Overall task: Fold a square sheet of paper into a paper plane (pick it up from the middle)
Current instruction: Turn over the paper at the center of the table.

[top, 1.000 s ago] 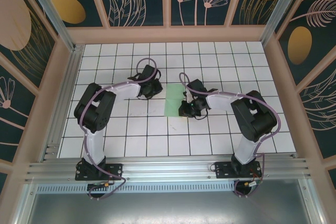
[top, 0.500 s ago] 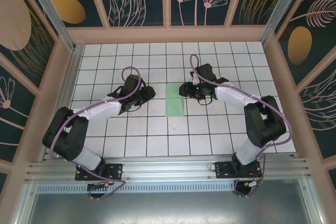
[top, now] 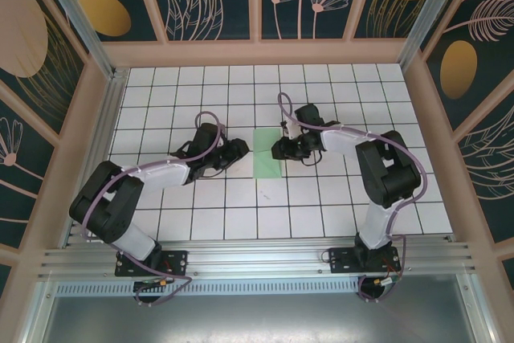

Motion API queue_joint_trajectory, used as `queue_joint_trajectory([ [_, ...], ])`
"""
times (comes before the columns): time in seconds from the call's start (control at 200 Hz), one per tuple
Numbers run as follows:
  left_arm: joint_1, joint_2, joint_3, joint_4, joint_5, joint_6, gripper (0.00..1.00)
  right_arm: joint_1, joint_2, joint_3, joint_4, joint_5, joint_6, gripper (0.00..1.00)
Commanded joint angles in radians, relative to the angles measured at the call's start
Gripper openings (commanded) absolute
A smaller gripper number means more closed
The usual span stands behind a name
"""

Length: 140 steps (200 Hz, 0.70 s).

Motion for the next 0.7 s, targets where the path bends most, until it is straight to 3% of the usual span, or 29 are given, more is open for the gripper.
queue_joint_trajectory([
  [0.0, -0.018, 0.036, -0.006, 0.091, 0.055, -0.021, 0.52, -0.034, 0.026, 0.004, 0.082, -0.123, -0.009, 0.29],
  [0.18, -0.052, 0.095, 0.000, 0.184, 0.100, -0.029, 0.57, -0.080, 0.049, -0.052, 0.203, -0.270, 0.044, 0.09],
  [0.28, -0.067, 0.124, -0.003, 0.263, 0.129, -0.050, 0.61, -0.105, 0.057, -0.086, 0.268, -0.330, 0.089, 0.05],
  [0.48, -0.089, 0.221, -0.009, 0.414, 0.161, -0.103, 0.65, -0.142, 0.065, -0.152, 0.378, -0.391, 0.172, 0.04],
  [0.696, -0.097, 0.269, 0.002, 0.403, 0.122, -0.121, 0.63, -0.184, 0.078, -0.202, 0.444, -0.396, 0.249, 0.04],
])
